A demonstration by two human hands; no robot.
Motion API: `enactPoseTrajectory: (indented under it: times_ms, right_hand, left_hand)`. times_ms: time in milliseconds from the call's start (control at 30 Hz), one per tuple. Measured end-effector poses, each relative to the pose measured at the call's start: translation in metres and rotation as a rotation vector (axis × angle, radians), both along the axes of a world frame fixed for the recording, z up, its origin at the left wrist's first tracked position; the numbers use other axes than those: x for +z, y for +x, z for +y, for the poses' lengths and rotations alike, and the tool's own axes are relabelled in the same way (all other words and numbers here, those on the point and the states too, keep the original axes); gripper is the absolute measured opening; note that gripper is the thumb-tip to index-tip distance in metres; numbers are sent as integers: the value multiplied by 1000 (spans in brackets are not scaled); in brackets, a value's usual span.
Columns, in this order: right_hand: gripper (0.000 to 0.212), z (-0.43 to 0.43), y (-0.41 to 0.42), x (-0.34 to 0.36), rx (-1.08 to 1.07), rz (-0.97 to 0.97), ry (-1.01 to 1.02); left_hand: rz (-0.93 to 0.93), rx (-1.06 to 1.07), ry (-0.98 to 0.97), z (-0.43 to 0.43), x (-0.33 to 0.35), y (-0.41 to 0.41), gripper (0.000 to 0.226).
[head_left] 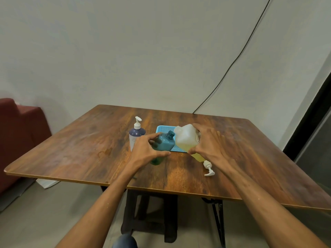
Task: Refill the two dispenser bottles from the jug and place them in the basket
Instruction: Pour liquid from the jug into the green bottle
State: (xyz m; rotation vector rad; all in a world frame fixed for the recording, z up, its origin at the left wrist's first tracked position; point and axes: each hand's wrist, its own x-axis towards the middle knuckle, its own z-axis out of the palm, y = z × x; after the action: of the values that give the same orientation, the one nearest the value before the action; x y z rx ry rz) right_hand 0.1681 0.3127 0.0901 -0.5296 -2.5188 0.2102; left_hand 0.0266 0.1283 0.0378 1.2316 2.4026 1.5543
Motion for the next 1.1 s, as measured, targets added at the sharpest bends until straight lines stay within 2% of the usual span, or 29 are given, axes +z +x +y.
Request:
enactPoseTrajectory:
  times_ms: [433,900,1100]
  right_hand:
    - [99,-8,-5,17,-47,-177,190]
    - [92,-11,-6,24,-38,-213,326]
    - [90,-13,-7,26,-30,-215,325]
  left_hand:
    - [-3,-1,-25,-6,0,-2,80]
    - [-1,-11,-65,-9,1,-1,78]
    - [-12,-16,-57,-9,1,-1,78]
